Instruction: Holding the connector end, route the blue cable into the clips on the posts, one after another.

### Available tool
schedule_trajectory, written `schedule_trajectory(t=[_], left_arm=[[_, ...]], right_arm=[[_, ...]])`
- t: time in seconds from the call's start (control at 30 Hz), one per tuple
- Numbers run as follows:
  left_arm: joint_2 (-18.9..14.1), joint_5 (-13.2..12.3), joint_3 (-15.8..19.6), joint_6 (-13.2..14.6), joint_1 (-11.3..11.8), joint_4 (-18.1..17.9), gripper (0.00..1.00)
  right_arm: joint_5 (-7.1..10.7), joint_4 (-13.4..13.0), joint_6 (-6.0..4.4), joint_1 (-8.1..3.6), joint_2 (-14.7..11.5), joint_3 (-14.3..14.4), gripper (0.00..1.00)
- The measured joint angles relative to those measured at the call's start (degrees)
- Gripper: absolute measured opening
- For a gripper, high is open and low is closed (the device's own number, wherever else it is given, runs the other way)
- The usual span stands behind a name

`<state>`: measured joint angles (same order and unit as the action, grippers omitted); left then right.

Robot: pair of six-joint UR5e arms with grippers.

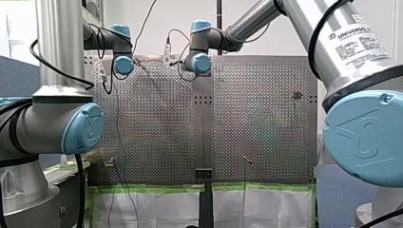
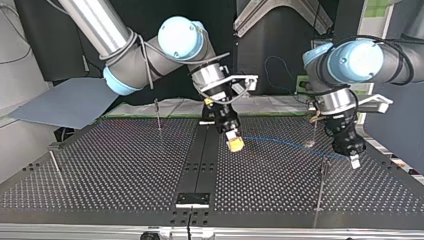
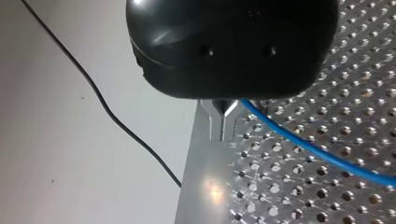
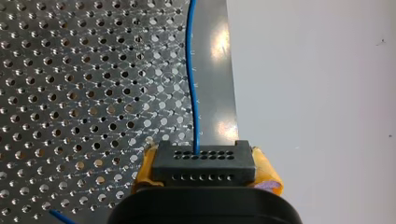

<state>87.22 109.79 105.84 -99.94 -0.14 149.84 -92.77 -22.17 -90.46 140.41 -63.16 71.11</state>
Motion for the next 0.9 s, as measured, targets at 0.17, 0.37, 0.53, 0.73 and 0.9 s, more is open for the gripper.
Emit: schedule_trajectory(t=[0.17, 0.37, 0.53, 0.73, 0.9], left_arm=[[0.2, -1.1, -1.1, -0.9, 0.7, 0.1, 0.0], [2.3, -2.8, -1.7, -1.5, 1.5, 0.2, 0.0], [3.1, -4.1, -1.8, -2.9, 2.2, -0.6, 0.0], [4.6, -6.2, -2.9, -4.7, 3.3, -1.0, 0.0], [5.4, -7.8, -4.2, -6.7, 4.1, -1.7, 0.0]], right_arm=[[0.15, 0.0, 0.0, -0.17, 0.2, -0.4, 0.0], [0.2, 0.0, 0.0, -0.67, 0.2, -0.5, 0.0], [0.23, -0.1, 0.0, -1.11, 0.3, -0.5, 0.0], [0.58, -0.1, 0.0, -1.72, 0.4, -0.6, 0.0], [0.85, -0.2, 0.0, -2.28, 0.5, -0.7, 0.0]])
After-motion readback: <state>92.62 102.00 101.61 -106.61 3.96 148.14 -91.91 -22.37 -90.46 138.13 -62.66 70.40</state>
